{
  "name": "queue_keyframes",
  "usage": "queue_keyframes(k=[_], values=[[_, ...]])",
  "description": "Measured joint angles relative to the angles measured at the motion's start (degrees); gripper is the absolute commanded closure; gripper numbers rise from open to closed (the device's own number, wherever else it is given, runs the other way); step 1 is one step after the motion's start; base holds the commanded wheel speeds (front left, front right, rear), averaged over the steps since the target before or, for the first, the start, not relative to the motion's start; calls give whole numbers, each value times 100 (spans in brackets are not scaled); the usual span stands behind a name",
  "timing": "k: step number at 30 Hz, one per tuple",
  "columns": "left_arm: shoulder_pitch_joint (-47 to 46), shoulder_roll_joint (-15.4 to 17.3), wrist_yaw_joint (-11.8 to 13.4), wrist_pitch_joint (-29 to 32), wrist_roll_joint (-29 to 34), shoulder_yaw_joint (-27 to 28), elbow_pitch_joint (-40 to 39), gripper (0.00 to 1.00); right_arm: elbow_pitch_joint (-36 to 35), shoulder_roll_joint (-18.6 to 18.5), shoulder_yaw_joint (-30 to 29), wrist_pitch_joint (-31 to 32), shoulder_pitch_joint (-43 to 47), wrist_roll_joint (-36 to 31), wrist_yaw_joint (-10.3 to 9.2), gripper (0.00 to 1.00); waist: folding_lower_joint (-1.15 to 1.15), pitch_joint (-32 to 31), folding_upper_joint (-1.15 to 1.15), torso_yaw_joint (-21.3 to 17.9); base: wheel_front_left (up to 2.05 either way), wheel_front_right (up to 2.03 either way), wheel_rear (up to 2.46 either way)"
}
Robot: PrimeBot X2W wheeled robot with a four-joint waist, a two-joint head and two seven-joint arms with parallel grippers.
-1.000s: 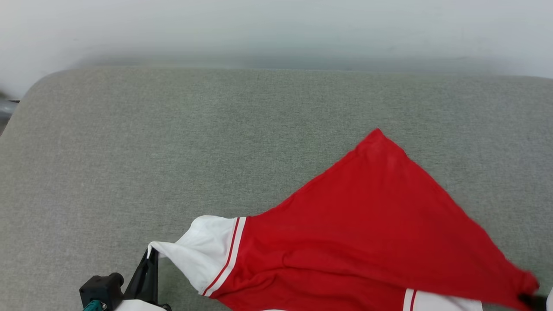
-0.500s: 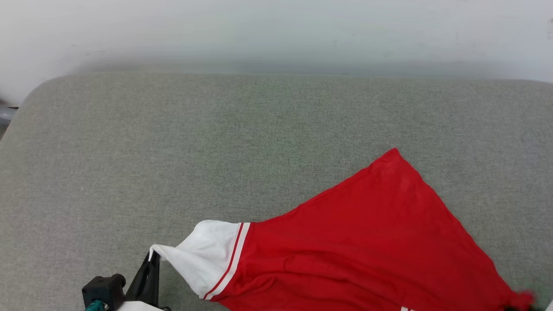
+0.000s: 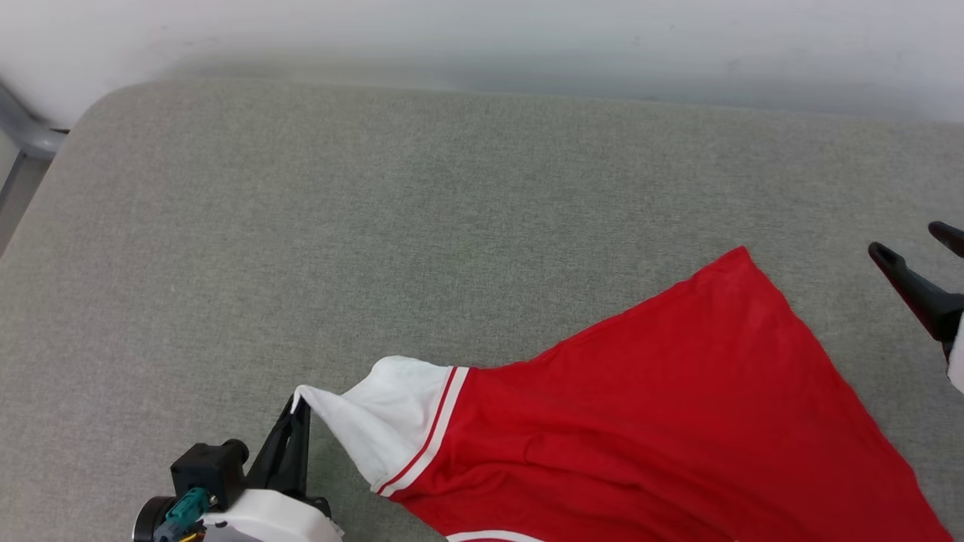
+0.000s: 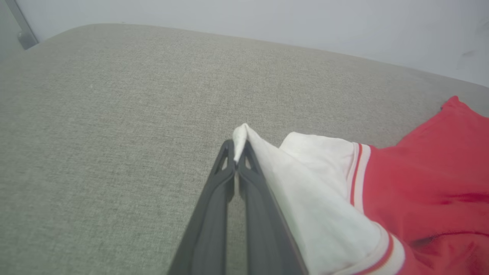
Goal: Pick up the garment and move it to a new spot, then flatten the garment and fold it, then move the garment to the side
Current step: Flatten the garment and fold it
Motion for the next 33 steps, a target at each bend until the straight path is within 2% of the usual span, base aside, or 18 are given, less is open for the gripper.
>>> queue_keyframes(k=[10,13,18,24,33], values=[[-453,-235,-92,-88,105,-201,74,100,872,-221,1454,1649,-1641,47,0,0,1,511,0,419,0,0,0],[-586,-297,-129,-115,152,-280,92,100,1178,-282,1805,1963,-1962,16,0,0,1,666,0,538,0,0,0],[-767,-412,-155,-142,194,-326,107,100,1736,-223,2253,2117,-2417,-81,0,0,1,936,0,693,0,0,0],[-987,-511,-230,-179,253,-392,147,100,2281,-168,2641,1991,-2733,-113,0,0,1,1233,0,850,0,0,0],[-1061,-577,-254,-191,311,-383,231,100,2614,-348,3193,1827,-2886,187,-2,0,-1,1350,0,902,0,0,0]])
